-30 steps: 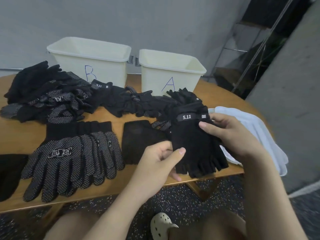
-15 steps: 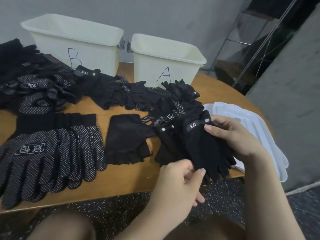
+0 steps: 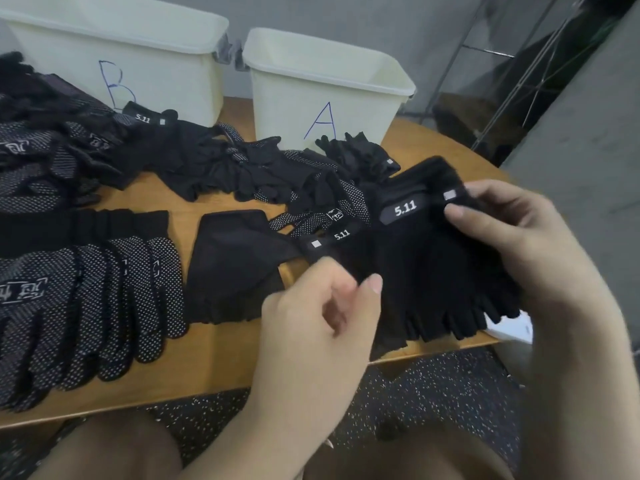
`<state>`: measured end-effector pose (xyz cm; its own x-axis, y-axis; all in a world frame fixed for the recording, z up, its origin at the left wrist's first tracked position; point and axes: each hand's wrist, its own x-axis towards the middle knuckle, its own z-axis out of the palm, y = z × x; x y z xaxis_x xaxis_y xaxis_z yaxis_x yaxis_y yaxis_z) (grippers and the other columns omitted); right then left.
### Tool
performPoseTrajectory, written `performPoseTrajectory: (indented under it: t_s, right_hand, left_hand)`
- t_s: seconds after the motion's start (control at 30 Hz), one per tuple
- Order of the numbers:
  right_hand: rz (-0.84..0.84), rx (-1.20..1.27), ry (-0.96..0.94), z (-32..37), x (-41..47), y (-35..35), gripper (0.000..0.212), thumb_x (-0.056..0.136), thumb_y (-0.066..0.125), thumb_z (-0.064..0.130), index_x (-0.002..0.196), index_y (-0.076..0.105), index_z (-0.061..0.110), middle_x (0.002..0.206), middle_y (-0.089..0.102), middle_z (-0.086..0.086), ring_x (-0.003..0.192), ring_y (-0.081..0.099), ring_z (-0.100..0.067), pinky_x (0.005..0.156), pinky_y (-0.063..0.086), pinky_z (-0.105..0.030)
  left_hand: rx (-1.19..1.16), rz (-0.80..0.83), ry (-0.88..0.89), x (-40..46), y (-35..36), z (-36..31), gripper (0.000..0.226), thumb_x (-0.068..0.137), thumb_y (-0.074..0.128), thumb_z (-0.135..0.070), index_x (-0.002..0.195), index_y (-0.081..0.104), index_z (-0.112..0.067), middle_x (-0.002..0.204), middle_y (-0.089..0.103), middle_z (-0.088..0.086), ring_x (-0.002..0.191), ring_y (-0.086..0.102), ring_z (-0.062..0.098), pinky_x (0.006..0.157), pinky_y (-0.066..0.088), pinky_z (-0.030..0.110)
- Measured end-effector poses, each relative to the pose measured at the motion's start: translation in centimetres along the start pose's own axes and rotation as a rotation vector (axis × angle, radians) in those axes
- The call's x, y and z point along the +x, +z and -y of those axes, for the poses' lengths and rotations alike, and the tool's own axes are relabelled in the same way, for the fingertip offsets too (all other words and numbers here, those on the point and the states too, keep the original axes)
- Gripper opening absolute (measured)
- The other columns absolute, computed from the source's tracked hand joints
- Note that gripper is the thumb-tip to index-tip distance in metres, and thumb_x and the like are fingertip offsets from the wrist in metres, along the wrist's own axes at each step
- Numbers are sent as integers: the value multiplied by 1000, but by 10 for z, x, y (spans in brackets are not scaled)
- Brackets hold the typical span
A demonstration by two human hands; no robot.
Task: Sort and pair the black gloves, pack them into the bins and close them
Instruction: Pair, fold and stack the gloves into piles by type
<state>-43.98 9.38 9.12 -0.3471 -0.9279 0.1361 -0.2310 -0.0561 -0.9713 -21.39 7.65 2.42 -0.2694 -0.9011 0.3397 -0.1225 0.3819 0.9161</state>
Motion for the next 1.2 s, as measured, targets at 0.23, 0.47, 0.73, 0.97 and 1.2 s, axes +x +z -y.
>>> performPoseTrajectory:
  t_s: [0.23,0.47,0.73,0.97,1.2]
  right_hand:
    - [-100,-171,-159,28,-14,24,16,79,84,24,91,75,20,87,78,-1,81,74,-19,68,61,-30]
    - [3,-436,-279,33,-24,61,26,81,87,16,102,74,22,93,74,12,83,66,4,74,44,-7]
    - [314,-341,-261,30,-31,69,42,79,81,41,118,72,29,104,69,0,93,66,-19,81,54,-28]
    - [-107,-168,-50,-5,-8,57,26,98,65,36,115,72,18,107,76,5,100,69,-7,84,51,-21]
    - [192,73,126,-29,-9,43,38,92,72,43,110,75,10,112,77,-14,104,74,-30,87,58,-40]
  left_hand:
    - [-366,158,-78,14,10,-14,40,100,52,-40,138,58,-28,126,66,-17,115,68,8,92,60,33]
    - [-685,177,-184,23,7,-14,45,103,50,-40,144,53,-21,128,71,-7,125,66,16,97,59,39]
    - [-766,51,-286,38,-4,4,24,94,68,-41,96,71,-18,94,73,5,95,74,21,81,62,40]
    - [-854,103,-392,39,-5,12,24,95,59,-26,112,77,-24,120,76,4,118,70,22,104,52,46]
    - [-781,160,-361,39,-4,15,25,98,58,-29,116,74,-28,121,76,-1,118,70,18,101,53,42]
